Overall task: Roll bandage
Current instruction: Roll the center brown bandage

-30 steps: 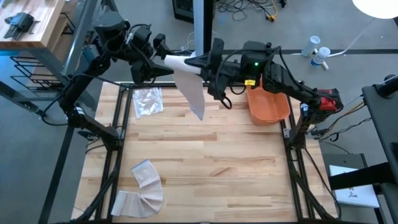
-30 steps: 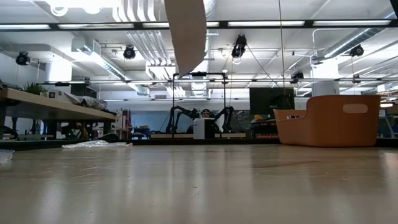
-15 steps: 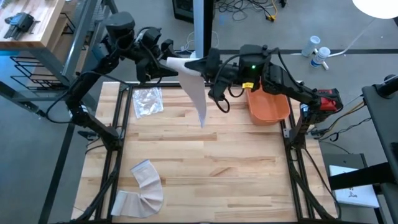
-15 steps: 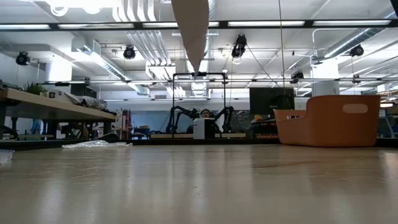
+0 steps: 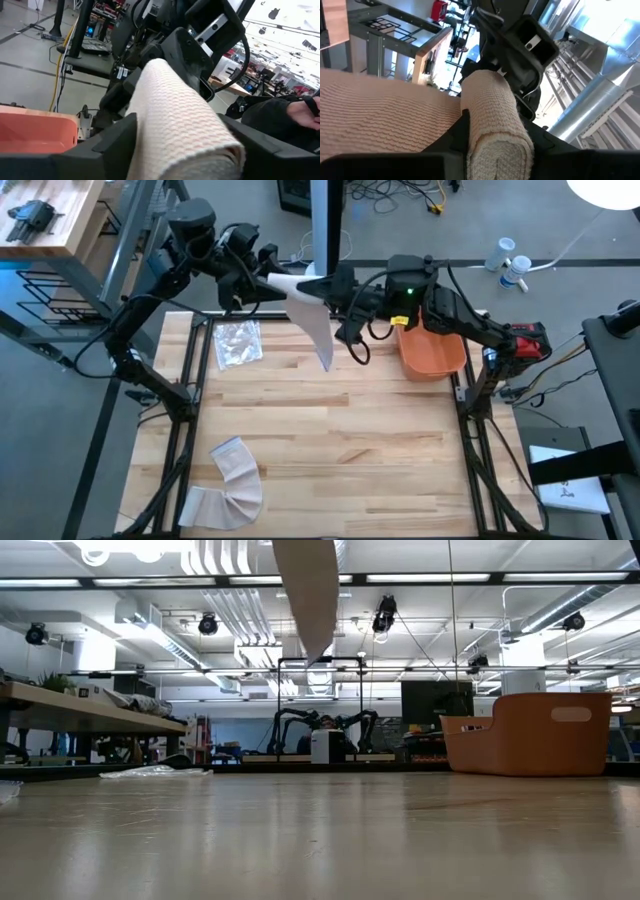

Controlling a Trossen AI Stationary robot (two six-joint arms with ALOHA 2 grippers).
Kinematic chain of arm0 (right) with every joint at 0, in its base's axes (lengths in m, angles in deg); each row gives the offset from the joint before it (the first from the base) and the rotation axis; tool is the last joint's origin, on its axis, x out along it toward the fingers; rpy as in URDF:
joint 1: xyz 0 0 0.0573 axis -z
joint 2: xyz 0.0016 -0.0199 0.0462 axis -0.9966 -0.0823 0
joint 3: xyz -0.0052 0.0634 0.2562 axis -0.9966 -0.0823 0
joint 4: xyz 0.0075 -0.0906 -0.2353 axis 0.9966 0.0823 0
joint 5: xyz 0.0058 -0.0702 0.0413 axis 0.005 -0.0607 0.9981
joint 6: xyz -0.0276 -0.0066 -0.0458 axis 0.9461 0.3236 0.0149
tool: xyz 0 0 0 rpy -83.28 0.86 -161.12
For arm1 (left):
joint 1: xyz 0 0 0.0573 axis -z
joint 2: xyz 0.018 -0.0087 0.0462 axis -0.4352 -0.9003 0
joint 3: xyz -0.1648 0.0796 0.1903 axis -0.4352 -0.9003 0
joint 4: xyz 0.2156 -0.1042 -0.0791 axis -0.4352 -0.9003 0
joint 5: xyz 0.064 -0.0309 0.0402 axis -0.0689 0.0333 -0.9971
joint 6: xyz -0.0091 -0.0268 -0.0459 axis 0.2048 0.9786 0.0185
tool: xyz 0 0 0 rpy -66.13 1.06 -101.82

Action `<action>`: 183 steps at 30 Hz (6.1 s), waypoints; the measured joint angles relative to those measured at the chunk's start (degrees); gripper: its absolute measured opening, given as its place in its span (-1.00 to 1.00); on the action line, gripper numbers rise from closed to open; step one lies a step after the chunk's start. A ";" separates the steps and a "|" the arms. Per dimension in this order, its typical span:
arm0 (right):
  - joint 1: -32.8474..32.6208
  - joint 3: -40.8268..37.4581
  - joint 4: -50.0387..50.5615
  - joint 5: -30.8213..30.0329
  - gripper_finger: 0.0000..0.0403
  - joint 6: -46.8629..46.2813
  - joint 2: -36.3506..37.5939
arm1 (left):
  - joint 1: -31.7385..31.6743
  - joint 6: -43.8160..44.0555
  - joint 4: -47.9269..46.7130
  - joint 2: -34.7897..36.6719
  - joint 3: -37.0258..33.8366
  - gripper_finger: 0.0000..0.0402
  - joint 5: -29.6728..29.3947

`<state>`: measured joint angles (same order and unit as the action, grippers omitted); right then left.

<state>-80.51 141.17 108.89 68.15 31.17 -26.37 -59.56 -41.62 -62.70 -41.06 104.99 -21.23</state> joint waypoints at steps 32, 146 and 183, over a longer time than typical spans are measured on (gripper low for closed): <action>0.95 0.39 -6.47 -12.27 0.40 -70.81 1.73 | -4.61 -27.51 6.69 1.07 5.78 -0.53 -4.03; 16.13 -18.17 4.44 20.31 0.30 -116.12 15.18 | -0.17 -70.76 -10.29 1.19 -3.45 -0.53 -20.18; 16.03 -43.69 -25.96 26.69 0.74 -151.36 25.68 | 14.21 -73.61 -2.11 0.37 -3.50 -0.53 -26.83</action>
<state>-64.48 97.48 82.93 94.84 -120.19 -0.69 -45.35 -115.23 -64.81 -40.69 101.49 -48.06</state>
